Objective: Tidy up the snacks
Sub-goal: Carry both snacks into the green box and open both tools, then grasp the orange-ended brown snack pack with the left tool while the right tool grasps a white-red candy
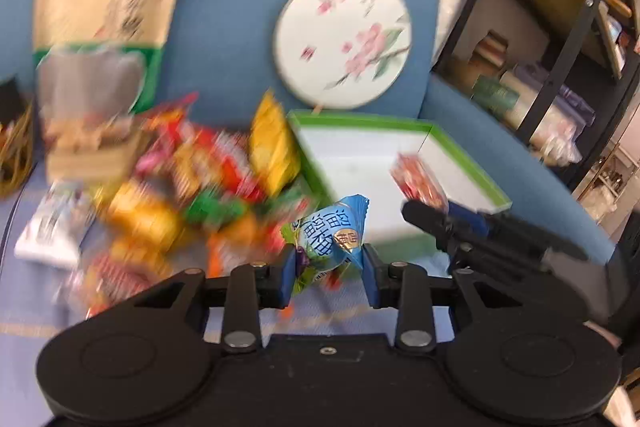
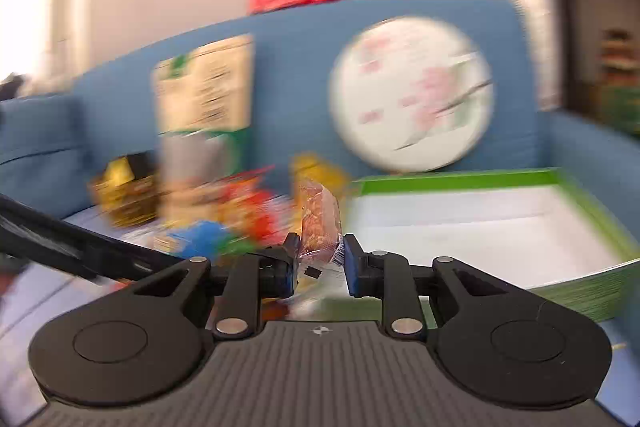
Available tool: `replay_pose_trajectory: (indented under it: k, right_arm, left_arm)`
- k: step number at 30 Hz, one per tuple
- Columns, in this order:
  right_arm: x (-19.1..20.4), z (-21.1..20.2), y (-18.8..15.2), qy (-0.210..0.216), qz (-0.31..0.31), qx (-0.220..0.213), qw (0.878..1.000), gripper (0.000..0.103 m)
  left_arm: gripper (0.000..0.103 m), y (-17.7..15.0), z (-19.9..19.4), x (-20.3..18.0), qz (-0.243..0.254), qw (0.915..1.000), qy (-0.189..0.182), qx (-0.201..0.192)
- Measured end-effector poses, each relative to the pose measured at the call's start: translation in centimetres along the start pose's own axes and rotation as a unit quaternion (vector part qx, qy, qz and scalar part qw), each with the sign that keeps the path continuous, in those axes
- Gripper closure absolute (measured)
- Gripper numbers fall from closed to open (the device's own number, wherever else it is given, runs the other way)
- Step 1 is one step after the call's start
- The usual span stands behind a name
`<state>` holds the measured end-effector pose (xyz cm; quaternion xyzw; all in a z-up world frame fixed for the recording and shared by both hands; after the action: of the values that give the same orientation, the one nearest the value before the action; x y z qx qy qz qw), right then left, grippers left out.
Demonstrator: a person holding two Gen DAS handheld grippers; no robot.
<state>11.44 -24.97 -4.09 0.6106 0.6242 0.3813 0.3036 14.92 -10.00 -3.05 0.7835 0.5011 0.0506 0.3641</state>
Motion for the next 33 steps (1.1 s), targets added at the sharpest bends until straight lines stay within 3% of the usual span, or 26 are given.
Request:
replay_pose_trajectory:
  k: [3,7,15,16,17,18,20,23,24,26,29,33]
  right_arm:
    - [-3.1,0.9,0.3,-0.054,0.023,0.006,0.998,0.062]
    - [-5.4,1.9,0.2,-0.075,0.058,0.012,0.995,0.062]
    - [-4.8,4.3,-1.1,-0.103,0.03,0.049,0.993,0.061]
    - [-4.8,4.6,-1.2,-0.103,0.025,0.054,0.993,0.058]
    - [-4.6,4.6,-1.6,-0.103,0.018,0.061,0.993,0.051]
    - [-4.4,4.7,-1.6,-0.106,0.009,0.061,0.992,0.039]
    - [-3.8,4.2,-1.3,-0.114,-0.003,0.054,0.992,0.014]
    - [-2.1,2.3,-0.3,-0.103,-0.029,0.009,0.994,0.005]
    - [-1.6,1.8,-0.2,-0.102,-0.035,-0.003,0.994,0.0]
    - [-0.5,1.2,-0.2,-0.091,-0.042,-0.015,0.995,0.0]
    - [1.5,1.0,-0.9,-0.049,-0.04,-0.002,0.998,0.0]
    - [5.0,1.6,-2.4,0.008,-0.065,0.032,0.997,0.0]
  left_arm:
    - [0.046,2.4,1.2,-2.1,0.012,0.9998,-0.011,-0.009]
    - [0.045,4.9,4.1,-4.0,0.015,0.9997,-0.017,-0.013]
    - [0.04,5.1,9.7,-4.7,0.026,0.9994,0.005,0.021]
    - [0.032,5.0,9.9,-4.6,0.027,0.9994,0.004,0.021]
    - [0.011,4.8,10.0,-4.5,0.028,0.9994,0.004,0.018]
    - [0.0,4.7,9.8,-4.3,0.029,0.9995,-0.001,0.014]
    - [0.0,4.7,8.4,-3.6,0.013,0.9999,-0.002,0.0]
    - [0.0,4.3,4.4,-1.6,-0.028,0.9982,0.009,-0.053]
    - [0.0,3.9,3.2,-0.8,-0.036,0.9975,0.014,-0.059]
    - [0.0,2.8,1.3,1.0,-0.054,0.9957,0.038,-0.065]
    - [0.0,0.6,0.2,3.1,-0.07,0.993,0.077,-0.056]
    - [0.0,-2.7,0.0,5.3,-0.09,0.9918,0.082,-0.038]
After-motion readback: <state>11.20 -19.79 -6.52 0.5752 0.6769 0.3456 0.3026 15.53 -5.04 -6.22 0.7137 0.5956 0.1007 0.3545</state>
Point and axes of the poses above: each gripper's, at about its wrist camera, not at the fingertips, and z roughly the way its jaws point, x to its left, y to its top, the point moved 8 cm from there along z, roughly the way its jaws point, and after that the axes turned 13 degrees about x, right-handed, at the moved point
